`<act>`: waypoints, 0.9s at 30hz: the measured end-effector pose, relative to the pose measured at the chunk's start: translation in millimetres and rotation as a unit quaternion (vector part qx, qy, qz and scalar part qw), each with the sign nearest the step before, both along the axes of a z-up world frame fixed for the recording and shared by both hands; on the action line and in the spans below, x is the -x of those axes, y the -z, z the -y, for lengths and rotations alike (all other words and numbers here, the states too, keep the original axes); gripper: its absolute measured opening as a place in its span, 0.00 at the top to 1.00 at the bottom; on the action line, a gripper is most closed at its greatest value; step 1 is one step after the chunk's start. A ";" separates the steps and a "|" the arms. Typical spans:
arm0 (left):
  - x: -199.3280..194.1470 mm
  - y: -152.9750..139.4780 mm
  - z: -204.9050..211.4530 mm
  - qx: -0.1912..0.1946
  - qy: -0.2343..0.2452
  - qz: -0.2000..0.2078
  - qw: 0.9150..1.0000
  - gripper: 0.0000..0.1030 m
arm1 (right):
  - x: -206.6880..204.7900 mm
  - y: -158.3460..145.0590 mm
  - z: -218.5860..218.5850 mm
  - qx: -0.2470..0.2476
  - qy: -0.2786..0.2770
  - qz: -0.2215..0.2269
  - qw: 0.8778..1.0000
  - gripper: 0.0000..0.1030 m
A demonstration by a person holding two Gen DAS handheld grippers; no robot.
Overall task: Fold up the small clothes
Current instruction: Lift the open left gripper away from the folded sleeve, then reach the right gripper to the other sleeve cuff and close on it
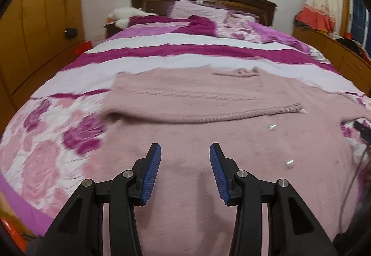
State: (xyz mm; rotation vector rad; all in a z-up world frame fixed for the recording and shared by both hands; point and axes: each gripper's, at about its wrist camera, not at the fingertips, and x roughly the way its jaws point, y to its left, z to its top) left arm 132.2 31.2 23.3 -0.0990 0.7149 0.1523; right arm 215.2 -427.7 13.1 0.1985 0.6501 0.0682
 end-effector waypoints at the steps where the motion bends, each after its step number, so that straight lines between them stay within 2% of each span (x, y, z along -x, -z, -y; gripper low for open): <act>1: 3.3 2.3 -8.2 -0.002 -0.007 -0.002 1.000 0.80 | 2.0 -0.4 4.1 -0.004 0.002 -0.001 1.000 0.00; 5: 13.1 5.2 -33.8 0.005 -0.031 -0.010 0.999 0.80 | 7.1 -8.9 28.4 -0.015 0.012 0.001 1.000 0.00; 8: 17.7 3.7 -44.0 0.014 -0.041 -0.005 0.999 0.80 | 10.3 -25.4 62.9 -0.026 0.029 0.011 0.999 0.00; 15: 14.6 4.0 -46.5 0.006 -0.048 -0.007 0.999 0.80 | 22.2 -56.8 195.6 -0.104 0.092 0.054 0.989 0.00; 19: 9.0 7.7 -47.3 0.007 -0.057 -0.012 0.998 0.80 | 22.5 -44.9 265.6 -0.185 0.126 0.045 0.974 0.00; 25: 2.5 11.8 -48.3 0.015 -0.068 -0.021 0.997 0.80 | -0.2 -7.4 314.0 -0.231 0.149 0.022 0.961 0.00; 27: 2.3 10.2 -47.4 0.014 -0.068 -0.019 0.997 0.80 | -9.2 -0.8 323.5 -0.252 0.152 0.031 0.955 0.00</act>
